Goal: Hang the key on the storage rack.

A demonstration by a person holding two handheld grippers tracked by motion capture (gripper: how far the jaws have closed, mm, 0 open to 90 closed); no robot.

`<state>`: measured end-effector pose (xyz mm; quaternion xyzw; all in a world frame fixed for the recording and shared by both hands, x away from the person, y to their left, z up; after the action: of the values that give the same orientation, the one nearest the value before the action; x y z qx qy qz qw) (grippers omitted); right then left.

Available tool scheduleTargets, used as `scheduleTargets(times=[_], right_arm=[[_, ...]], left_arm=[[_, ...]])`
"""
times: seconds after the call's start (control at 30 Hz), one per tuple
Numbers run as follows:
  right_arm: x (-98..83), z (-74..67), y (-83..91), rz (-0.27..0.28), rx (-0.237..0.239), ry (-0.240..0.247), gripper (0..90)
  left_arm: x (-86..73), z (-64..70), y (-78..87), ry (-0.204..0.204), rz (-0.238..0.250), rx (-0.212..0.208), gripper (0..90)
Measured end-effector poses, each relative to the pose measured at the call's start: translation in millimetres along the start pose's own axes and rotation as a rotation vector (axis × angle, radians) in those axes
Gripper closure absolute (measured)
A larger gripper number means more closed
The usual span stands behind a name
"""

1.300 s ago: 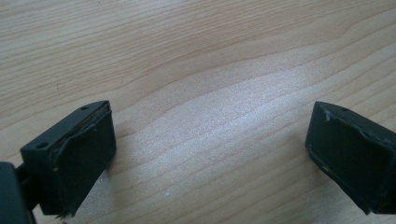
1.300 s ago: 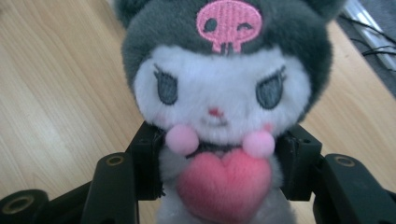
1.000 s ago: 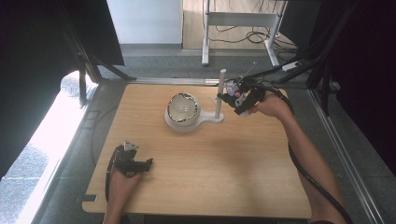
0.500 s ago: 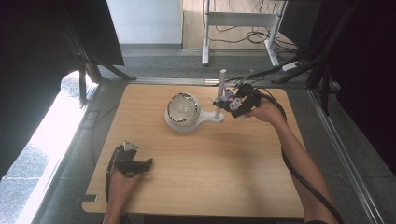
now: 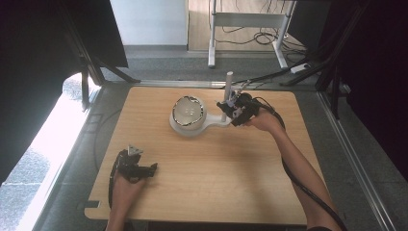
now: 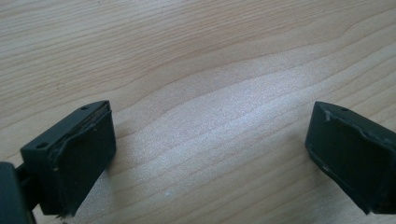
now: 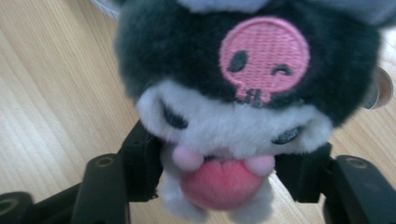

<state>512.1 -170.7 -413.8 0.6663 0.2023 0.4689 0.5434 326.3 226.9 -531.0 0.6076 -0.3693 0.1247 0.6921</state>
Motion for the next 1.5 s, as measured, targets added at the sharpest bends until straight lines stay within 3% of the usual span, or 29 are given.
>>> scheduleTargets(times=[0.17,0.5,1.1,1.5], right_arm=[[-3.2,-0.8,-3.7,0.001,-0.017,0.004,23.0],[-9.1,-3.3,4.1,0.037,-0.036,0.012,16.1],[-15.0,-17.9,18.8,0.046,-0.053,0.039,14.4],[-28.1,-26.9,28.4,0.064,-0.031,0.039,14.4]], left_arm=[[0.0,0.0,0.0,0.0,0.0,0.0,1.7],[0.0,0.0,0.0,0.0,0.0,0.0,1.7],[0.0,-0.1,0.1,-0.001,-0.001,0.0,1.7],[0.0,-0.2,0.2,-0.003,-0.002,0.0,1.7]])
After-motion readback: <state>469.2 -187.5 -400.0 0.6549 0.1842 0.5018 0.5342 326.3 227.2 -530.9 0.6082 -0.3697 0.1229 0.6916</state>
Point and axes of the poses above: each handheld gripper's, and its own axes: y roughly backward along the jaws, x roughly out of its top, z roughly to its right, the point moved 1 cm from there along -y, roughly forward along the jaws, and after that the axes turned 3 degrees about x, right-handed, at the moved point
